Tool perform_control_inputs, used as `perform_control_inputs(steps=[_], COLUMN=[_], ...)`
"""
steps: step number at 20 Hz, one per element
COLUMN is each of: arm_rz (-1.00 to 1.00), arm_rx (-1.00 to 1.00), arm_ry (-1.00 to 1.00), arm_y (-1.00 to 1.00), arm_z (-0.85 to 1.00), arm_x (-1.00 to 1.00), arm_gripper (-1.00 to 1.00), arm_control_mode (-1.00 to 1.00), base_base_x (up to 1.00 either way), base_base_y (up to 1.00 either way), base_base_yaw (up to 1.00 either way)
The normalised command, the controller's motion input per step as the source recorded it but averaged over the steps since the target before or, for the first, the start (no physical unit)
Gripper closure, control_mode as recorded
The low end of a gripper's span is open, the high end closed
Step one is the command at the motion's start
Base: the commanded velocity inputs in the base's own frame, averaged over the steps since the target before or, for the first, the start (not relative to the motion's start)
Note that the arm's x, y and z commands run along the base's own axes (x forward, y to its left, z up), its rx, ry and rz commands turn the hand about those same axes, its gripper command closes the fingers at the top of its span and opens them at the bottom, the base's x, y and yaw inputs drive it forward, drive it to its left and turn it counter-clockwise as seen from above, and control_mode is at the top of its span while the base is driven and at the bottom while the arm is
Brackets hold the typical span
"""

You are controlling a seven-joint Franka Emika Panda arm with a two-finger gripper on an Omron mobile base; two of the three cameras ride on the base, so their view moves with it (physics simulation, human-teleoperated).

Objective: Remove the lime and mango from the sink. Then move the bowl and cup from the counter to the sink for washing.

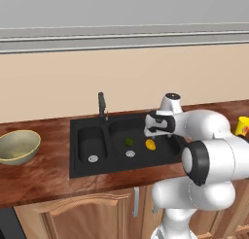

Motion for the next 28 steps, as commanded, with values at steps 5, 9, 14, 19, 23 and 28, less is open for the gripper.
perform_control_inputs(steps=[5,9,14,19,23,28], arm_rz=[0.0,0.0,0.0,0.0,0.0,0.0], arm_rx=[0.0,0.0,0.0,0.0,0.0,0.0], arm_ry=[0.0,0.0,0.0,0.0,0.0,0.0], arm_y=[-0.01,-0.03,-0.02,-0.01,0.0,0.0], arm_z=[-0.11,-0.1,-0.09,-0.09,-0.1,-0.11], arm_x=[0.07,0.11,0.11,0.11,0.13,0.15], arm_gripper=[-1.0,-1.0,-1.0,-1.0,-1.0,-1.0], arm_control_mode=[-1.0,-1.0,-1.0,-1.0,-1.0,-1.0], base_base_x=[0.0,0.0,0.0,0.0,0.0,0.0], base_base_y=[0.0,0.0,0.0,0.0,0.0,0.0], base_base_yaw=[0.0,0.0,0.0,0.0,0.0,0.0])
